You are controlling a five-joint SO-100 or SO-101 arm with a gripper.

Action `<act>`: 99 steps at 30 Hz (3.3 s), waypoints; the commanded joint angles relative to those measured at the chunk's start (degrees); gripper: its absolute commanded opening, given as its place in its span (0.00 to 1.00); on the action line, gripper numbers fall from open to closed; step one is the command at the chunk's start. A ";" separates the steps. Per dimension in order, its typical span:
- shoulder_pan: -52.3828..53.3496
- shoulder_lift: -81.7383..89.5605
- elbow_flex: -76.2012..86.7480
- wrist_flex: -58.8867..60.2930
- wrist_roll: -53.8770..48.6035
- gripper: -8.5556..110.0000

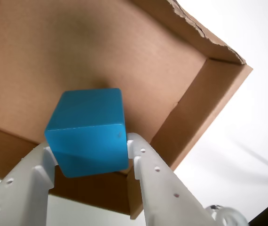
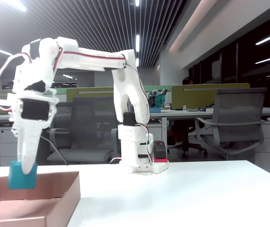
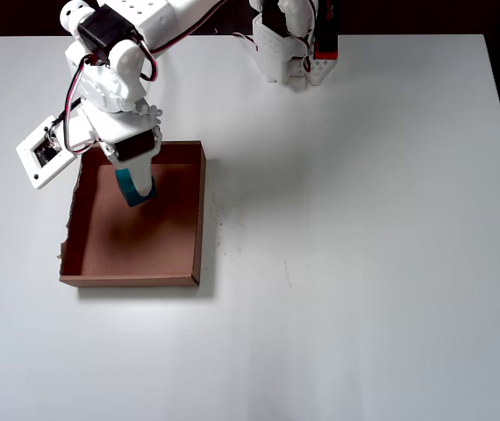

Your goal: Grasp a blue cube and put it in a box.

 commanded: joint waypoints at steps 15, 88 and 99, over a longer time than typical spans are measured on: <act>-0.70 -9.58 -0.53 -6.94 -0.18 0.21; -1.49 39.55 24.87 -0.44 -3.87 0.33; -4.75 52.65 34.80 0.62 -4.31 0.33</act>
